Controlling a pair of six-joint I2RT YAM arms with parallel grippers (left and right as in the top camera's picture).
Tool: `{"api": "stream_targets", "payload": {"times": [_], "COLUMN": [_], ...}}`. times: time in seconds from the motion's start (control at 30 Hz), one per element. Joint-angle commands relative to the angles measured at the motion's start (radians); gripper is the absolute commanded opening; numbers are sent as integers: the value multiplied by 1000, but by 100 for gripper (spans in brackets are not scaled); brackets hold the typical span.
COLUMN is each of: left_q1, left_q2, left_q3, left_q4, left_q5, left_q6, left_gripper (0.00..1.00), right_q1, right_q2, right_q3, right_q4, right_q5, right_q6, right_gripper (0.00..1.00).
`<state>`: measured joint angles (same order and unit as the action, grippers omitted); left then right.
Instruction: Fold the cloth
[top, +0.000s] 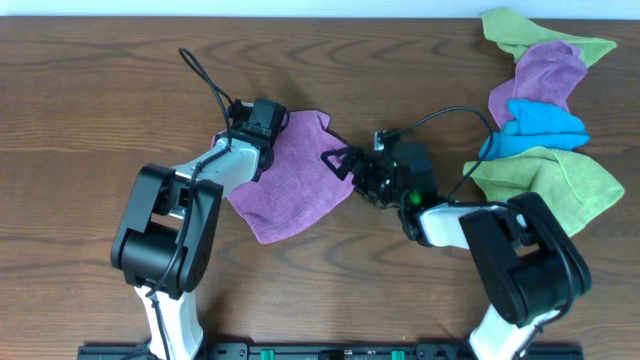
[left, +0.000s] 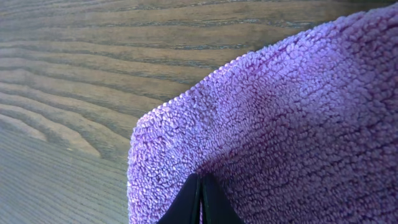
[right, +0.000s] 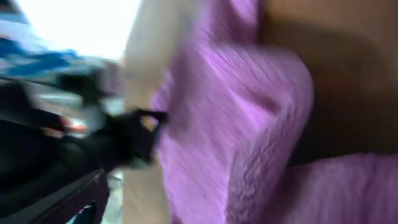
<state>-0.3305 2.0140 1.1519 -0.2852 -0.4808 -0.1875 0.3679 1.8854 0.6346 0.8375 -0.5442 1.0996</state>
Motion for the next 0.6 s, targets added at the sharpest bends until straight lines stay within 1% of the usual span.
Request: {"api": "stream_targets", "payload": {"times": [0.0,0.07,0.13,0.23,0.37,0.5,0.57], "left_q1": [5,5,5,5,5,5,5], "left_q2": [52,52,52,52,52,52,52], "left_q3": [-41,-41,-41,-41,-41,-41,-41], "left_q4": [-35,-55,-77,-126,-230,-329,-360], "left_q5": [124,124,143,188,328,450,495], "left_q6": [-20,-27,-39,-85,-153,-200,-204], "left_gripper": [6,5,6,6,5,5,6], "right_q1": [-60,-103,-141,-198,-253,-292,-296], "right_q2": [-9,-18,-23,-23,-24,-27,-27], "right_q3": [6,8,14,27,28,33,34], "right_q4": [103,154,166,204,261,267,266], "right_q5": [9,-17,-50,-134,-233,-355,-401], "right_q6": [-19,-19,-20,-20,-19,-20,-20], "right_gripper": [90,91,91,92,89,87,83]}}
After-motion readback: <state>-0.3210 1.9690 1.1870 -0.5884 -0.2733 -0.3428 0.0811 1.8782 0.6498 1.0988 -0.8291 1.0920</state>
